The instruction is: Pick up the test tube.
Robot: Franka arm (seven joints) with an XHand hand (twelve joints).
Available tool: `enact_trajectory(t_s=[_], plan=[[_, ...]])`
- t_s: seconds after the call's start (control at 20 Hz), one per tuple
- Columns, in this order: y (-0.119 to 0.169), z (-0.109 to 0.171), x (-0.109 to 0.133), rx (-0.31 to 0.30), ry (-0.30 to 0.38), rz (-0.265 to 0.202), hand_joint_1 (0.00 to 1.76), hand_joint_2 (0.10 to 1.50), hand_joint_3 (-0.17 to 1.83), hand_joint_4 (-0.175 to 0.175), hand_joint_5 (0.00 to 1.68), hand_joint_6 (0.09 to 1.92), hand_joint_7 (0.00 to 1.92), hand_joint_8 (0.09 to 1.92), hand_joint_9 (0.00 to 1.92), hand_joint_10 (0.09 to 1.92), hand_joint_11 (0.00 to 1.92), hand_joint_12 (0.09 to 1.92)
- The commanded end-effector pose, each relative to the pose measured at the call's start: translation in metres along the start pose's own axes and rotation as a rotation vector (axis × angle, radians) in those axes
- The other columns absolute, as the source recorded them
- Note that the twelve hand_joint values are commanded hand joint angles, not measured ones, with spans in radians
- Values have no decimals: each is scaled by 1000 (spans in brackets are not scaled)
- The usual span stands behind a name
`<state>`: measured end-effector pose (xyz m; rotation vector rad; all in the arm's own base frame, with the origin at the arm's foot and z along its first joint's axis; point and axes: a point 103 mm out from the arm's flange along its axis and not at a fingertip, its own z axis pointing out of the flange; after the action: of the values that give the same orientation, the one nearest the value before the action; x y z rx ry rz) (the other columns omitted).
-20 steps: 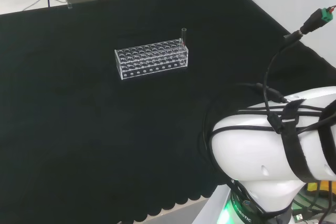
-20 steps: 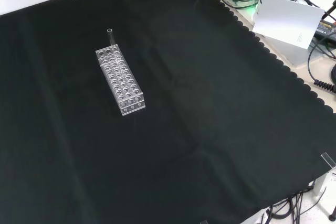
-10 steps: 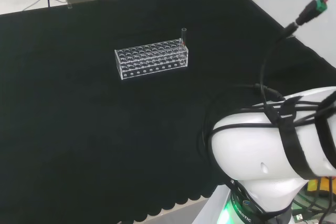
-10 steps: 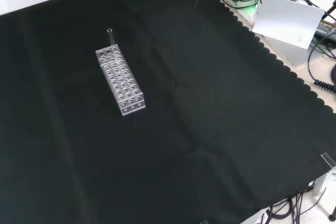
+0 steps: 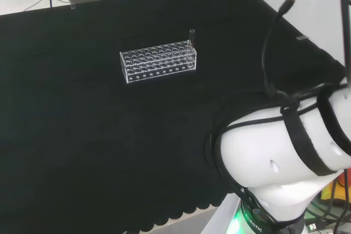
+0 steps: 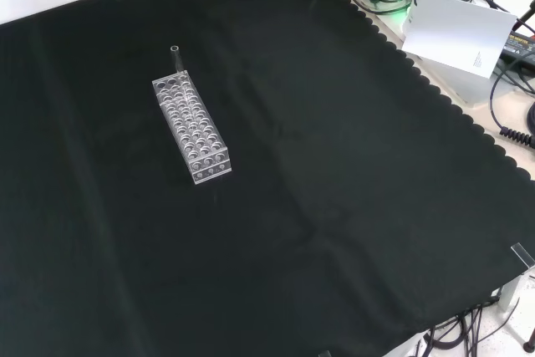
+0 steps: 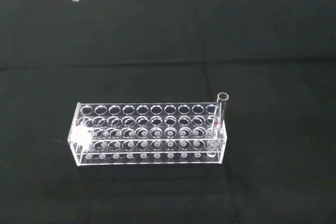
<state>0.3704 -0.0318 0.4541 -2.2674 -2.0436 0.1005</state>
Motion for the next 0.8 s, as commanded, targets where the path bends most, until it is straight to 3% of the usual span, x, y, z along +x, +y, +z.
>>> enact_trajectory(t_s=[0.05, 0.55, 0.8], plan=[[55, 10, -24, 48, 51, -4, 608, 793, 415, -18, 205, 87, 8, 719, 3, 914, 0, 1514], [109, 40, -38, 151, 164, -17, 684, 774, 437, -37, 294, 87, 128, 809, 107, 954, 41, 1588], [130, 60, -43, 188, 168, -8, 717, 755, 467, -46, 344, 87, 210, 828, 181, 941, 101, 1570]])
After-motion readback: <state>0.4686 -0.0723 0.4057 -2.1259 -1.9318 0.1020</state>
